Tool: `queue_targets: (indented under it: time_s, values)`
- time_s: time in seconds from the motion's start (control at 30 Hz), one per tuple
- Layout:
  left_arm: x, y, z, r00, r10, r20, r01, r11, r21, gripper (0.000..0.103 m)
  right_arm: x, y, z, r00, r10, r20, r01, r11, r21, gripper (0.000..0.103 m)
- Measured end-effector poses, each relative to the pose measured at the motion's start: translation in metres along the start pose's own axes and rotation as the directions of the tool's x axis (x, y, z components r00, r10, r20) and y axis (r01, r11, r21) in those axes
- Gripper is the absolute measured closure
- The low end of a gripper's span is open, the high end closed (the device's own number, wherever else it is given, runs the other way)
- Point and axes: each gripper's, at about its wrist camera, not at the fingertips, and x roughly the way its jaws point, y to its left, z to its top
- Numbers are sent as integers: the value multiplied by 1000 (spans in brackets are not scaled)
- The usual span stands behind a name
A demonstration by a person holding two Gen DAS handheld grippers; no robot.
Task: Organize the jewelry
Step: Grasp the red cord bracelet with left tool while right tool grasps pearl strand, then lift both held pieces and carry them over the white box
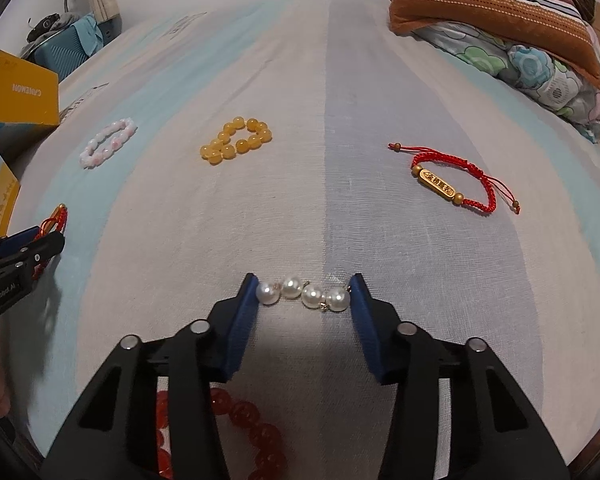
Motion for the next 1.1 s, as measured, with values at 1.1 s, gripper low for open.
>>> queue_targets:
  time_s: [1.1]
  values:
    - [-28,-2,0,998,-55,22,55,998,11,96,-22,0,-3,1000,23,21,-23,999,24,87]
